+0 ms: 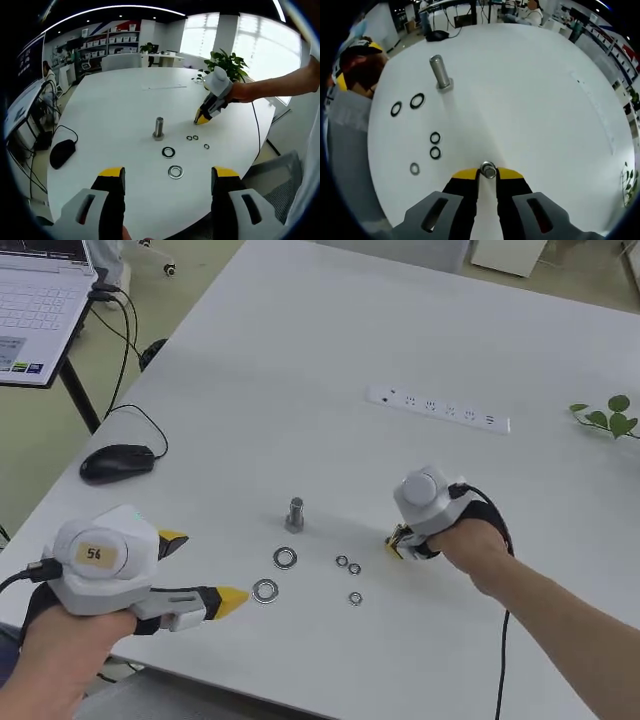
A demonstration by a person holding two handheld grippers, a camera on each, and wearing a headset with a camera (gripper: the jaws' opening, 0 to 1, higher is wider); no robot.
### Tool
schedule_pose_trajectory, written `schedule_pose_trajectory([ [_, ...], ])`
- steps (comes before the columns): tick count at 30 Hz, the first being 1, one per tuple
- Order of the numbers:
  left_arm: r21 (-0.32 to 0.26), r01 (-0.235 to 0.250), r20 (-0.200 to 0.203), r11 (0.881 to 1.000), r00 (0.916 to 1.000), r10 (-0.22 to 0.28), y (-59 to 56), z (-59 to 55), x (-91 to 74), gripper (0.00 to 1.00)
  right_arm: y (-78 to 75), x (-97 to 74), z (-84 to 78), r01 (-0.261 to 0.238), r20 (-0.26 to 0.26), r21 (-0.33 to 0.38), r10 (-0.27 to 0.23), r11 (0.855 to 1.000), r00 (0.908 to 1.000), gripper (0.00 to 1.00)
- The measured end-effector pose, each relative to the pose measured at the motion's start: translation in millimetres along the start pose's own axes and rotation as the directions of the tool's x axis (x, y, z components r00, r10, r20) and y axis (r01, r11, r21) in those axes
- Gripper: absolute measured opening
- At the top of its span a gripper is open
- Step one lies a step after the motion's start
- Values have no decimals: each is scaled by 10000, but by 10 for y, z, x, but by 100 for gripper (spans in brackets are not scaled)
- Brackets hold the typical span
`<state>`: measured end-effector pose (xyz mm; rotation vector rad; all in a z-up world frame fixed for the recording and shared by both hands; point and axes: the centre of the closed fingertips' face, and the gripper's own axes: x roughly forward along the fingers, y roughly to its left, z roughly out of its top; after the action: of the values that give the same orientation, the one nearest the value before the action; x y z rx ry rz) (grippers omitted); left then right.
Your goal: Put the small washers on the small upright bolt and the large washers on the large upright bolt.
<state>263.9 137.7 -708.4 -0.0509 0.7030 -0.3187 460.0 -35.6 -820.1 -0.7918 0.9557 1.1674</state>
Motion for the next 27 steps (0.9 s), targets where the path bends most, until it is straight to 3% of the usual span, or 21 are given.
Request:
schedule_pose_trajectory([
  [8, -17, 2, 25, 10000, 10000, -2, 15, 4, 11, 70, -15, -94, -16, -25, 304, 361, 14, 9993, 9995, 19],
  [12, -25, 6, 51, 10000, 10000, -6, 19, 12, 18, 70, -18, -210, -46, 59, 654, 904, -119, 9959, 9978, 21],
  [16, -28, 22, 67, 10000, 10000, -22, 10, 19, 26, 69, -20, -268, -157, 100, 828, 1396, -218, 9902, 9963, 21],
  [19, -10, 34, 61, 10000, 10000, -34, 4, 21, 31, 69, 44, -286, -224, -219, 1129, 1902, 3, 9815, 9936, 22],
  [27, -2, 59, 83, 10000, 9999, -59, 3, 30, 38, 69, 182, -324, -466, -322, 1082, 2338, 69, 9717, 9941, 22],
])
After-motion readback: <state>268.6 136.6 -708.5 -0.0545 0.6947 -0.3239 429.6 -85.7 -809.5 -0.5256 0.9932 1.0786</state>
